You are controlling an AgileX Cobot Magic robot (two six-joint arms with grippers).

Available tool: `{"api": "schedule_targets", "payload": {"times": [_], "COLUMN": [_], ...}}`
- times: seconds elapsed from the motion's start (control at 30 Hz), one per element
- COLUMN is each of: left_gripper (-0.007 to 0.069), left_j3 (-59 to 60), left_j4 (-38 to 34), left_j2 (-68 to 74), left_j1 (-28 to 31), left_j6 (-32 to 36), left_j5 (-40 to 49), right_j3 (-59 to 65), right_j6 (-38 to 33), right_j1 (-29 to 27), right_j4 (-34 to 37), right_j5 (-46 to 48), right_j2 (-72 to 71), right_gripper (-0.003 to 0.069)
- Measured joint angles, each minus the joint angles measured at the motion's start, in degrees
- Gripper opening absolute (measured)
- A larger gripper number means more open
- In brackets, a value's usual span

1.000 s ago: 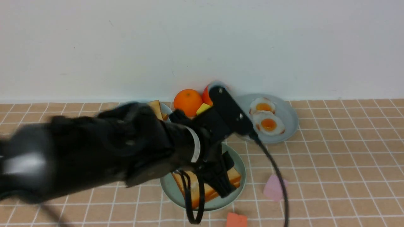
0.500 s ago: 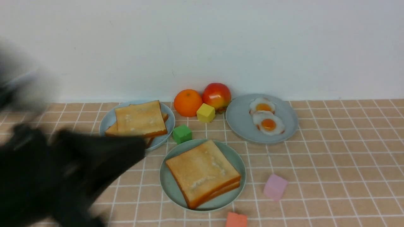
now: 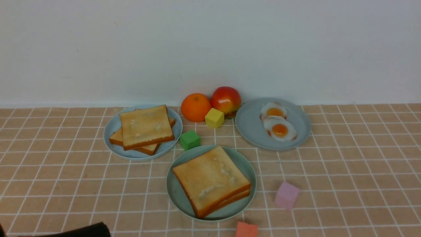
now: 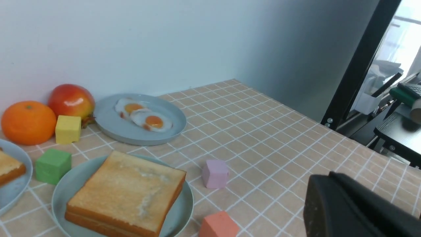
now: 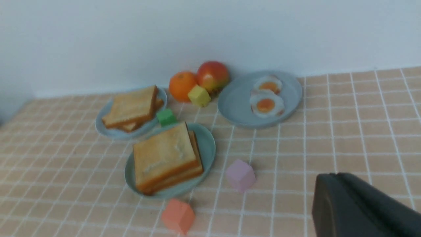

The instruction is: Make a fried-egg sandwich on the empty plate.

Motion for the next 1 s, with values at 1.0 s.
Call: {"api": "schedule_targets", "payload": {"times": [1.0], "left_gripper": [-0.0013], "left_j3": [0.00], "left_j4": [0.11], "left_j2": [0.00], "left_j1": [0.00], "left_j6": [-0.04], "left_j5": [3.31], "right_j3": [39.01], "right_j6": [-0.73], "right_j1": [-13.14], "right_j4": [-7.49], "right_j5": [-32.66], "right_j2": [-5.19], "right_gripper": [-0.0015]}}
